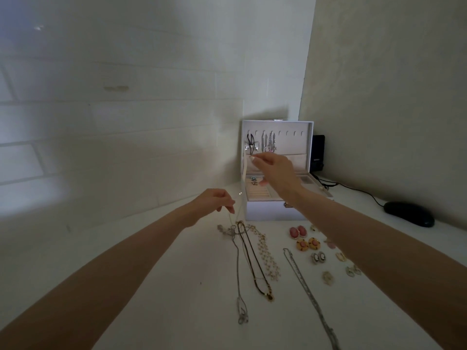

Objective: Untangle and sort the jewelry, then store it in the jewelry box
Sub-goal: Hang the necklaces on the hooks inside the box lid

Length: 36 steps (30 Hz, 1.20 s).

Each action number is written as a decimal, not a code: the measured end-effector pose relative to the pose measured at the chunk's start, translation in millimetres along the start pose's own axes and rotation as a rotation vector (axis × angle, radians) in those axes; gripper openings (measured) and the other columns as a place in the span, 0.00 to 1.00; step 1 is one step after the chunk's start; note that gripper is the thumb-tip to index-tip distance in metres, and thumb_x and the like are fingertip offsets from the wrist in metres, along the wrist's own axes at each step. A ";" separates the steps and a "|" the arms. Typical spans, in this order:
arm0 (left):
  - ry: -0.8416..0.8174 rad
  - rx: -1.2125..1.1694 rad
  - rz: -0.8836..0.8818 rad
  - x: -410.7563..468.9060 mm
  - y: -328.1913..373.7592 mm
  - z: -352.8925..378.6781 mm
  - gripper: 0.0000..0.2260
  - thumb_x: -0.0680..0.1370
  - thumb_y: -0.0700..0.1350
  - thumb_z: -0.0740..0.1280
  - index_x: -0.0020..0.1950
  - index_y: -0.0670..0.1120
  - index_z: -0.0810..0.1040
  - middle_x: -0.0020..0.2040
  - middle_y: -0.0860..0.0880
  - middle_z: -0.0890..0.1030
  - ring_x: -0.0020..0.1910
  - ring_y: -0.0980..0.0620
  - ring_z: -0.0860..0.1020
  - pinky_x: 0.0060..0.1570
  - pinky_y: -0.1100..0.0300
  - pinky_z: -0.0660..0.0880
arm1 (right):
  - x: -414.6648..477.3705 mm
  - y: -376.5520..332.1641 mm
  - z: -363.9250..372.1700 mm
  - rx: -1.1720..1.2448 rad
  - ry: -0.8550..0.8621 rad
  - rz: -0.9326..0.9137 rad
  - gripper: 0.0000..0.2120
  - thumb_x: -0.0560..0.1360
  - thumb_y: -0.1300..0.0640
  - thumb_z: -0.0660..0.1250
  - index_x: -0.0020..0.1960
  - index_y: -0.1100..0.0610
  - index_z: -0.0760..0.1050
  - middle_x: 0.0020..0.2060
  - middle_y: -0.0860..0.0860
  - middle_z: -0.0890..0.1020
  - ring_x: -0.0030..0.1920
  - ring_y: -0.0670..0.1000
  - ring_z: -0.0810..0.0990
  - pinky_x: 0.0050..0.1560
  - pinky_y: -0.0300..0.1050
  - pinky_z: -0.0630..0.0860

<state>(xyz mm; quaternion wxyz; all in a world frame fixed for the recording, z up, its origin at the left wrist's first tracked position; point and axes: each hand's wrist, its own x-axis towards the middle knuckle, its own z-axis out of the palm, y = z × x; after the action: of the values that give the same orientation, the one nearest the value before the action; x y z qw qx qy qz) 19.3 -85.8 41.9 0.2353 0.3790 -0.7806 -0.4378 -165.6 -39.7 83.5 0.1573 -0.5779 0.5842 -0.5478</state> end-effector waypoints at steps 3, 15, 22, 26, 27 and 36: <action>-0.066 0.053 0.009 1.2 2.9 5.4 0.03 0.77 0.42 0.65 0.44 0.45 0.73 0.40 0.50 0.83 0.33 0.57 0.69 0.32 0.69 0.65 | 0.7 -4.9 2.6 0.010 -0.004 -0.012 0.12 0.78 0.54 0.64 0.59 0.56 0.78 0.46 0.46 0.80 0.32 0.42 0.76 0.31 0.30 0.75; 0.031 0.337 0.125 17.6 5.4 28.2 0.12 0.80 0.46 0.62 0.42 0.44 0.81 0.33 0.53 0.80 0.32 0.59 0.75 0.35 0.70 0.69 | 2.4 -21.9 2.8 0.052 0.032 -0.027 0.14 0.77 0.46 0.64 0.51 0.56 0.80 0.36 0.53 0.81 0.26 0.43 0.74 0.38 0.37 0.76; 0.193 -0.220 0.076 11.0 28.4 6.3 0.07 0.79 0.42 0.64 0.47 0.46 0.82 0.41 0.52 0.83 0.35 0.61 0.73 0.35 0.67 0.66 | 0.2 -18.7 -13.7 0.202 0.057 0.052 0.17 0.76 0.43 0.65 0.53 0.55 0.80 0.46 0.55 0.82 0.24 0.50 0.77 0.35 0.45 0.80; 0.191 -0.478 -0.003 17.0 29.8 -4.4 0.06 0.78 0.42 0.65 0.49 0.48 0.82 0.43 0.54 0.84 0.35 0.57 0.67 0.32 0.67 0.62 | -3.3 -10.4 -18.9 0.178 0.042 0.101 0.26 0.72 0.35 0.64 0.57 0.55 0.78 0.53 0.50 0.80 0.33 0.50 0.81 0.45 0.51 0.82; 0.192 -0.573 -0.013 18.9 30.4 -5.9 0.06 0.78 0.41 0.65 0.50 0.46 0.81 0.43 0.54 0.84 0.34 0.58 0.67 0.30 0.69 0.61 | -4.8 -8.6 -20.1 0.153 0.031 0.099 0.29 0.70 0.32 0.62 0.59 0.53 0.77 0.54 0.48 0.80 0.36 0.51 0.82 0.49 0.53 0.81; 0.052 -1.129 -0.089 26.8 37.0 -18.3 0.08 0.80 0.40 0.59 0.51 0.46 0.78 0.42 0.56 0.84 0.26 0.63 0.75 0.23 0.72 0.63 | -23.6 8.8 -21.7 0.091 -0.168 0.095 0.38 0.71 0.35 0.61 0.73 0.56 0.64 0.68 0.52 0.72 0.61 0.50 0.75 0.62 0.46 0.66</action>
<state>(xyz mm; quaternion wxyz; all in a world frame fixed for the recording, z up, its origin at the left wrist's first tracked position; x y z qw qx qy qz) 1.8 -104.2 84.0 0.4017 0.2376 -0.4028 -0.7874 -181.1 -12.1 73.3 0.2576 -0.5857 0.5701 -0.5153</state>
